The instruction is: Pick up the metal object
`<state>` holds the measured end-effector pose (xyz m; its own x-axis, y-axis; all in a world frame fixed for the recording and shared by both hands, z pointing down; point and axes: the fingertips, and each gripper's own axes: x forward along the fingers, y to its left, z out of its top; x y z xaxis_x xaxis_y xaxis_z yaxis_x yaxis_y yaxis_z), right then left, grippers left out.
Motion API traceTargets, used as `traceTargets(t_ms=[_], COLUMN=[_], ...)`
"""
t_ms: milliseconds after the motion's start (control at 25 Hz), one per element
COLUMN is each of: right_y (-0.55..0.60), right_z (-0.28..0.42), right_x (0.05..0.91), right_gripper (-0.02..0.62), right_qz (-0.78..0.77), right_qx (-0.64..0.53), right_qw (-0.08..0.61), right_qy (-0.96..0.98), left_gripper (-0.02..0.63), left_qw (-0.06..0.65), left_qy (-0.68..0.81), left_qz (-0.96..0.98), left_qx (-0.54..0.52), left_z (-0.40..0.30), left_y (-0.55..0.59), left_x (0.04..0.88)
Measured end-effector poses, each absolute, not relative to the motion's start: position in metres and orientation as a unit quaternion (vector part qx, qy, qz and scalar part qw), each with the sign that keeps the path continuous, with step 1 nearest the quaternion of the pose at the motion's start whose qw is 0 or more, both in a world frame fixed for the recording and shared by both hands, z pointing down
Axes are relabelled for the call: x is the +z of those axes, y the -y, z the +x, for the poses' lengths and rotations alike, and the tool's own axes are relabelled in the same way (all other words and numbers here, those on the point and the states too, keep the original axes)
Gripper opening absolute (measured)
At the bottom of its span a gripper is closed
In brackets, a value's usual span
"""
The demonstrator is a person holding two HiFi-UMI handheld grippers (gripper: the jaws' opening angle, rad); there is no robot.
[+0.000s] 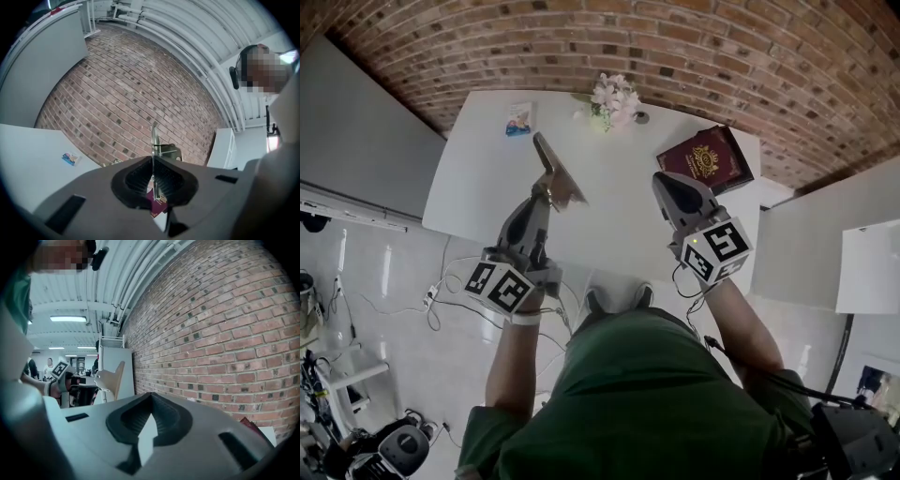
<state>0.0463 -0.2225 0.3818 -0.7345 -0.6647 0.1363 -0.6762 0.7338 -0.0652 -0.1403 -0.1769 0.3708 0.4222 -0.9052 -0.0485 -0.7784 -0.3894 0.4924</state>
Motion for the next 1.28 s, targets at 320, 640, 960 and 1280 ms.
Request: traceTargets(t_ms=[320, 640, 960, 1280], right_y=[0.220, 0.222, 0.222, 0.217], right_z=[0.046, 0.044, 0.042, 0.039], right_x=[0.366, 0.364, 0.361, 0.353], right_gripper=[0.002, 0.002, 0.002, 0.002], right_qz=[0.370, 0.375, 0.380, 0.382], right_qx=[0.001, -0.002, -0.021, -0.061], right_qw=[0.045, 0.042, 0.050, 0.059], right_qy=[0.928, 0.926, 0.923, 0.920], left_gripper=[0.014, 0.014, 0.014, 0.014], left_qw=[0.233, 0.246, 0.257, 0.263], left_qy=[0.522, 0.514, 0.511, 0.504], left_qz=[0.801, 0.801, 0.798, 0.799], left_qx=[-0.178, -0.184, -0.189, -0.195], left_z=[-0.153, -0.153, -0.154, -0.150], left_y=[0.177, 0.180, 0.179, 0.174], left_x=[0.376, 0.382, 0.386, 0.386])
